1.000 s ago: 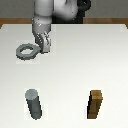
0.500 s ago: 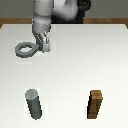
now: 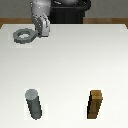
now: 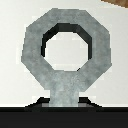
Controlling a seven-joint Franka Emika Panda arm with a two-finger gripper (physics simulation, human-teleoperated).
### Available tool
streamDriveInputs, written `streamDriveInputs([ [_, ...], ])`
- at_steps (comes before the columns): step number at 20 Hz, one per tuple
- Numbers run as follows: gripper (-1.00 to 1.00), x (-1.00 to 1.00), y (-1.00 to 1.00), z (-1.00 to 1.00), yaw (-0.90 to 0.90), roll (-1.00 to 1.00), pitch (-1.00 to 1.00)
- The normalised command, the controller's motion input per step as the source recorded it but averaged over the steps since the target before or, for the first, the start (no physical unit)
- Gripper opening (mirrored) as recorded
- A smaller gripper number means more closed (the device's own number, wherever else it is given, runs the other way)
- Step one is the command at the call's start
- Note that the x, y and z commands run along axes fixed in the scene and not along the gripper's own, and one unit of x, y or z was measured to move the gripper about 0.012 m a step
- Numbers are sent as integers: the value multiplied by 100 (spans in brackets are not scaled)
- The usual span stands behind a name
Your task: Put the loop with the handle onto the peg.
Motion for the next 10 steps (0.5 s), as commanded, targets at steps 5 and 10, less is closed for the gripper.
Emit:
streamDriveInputs([
  [5, -100, 0, 0, 20, 38, 0, 0],
  [10, -100, 0, 0, 0, 92, 0, 0],
])
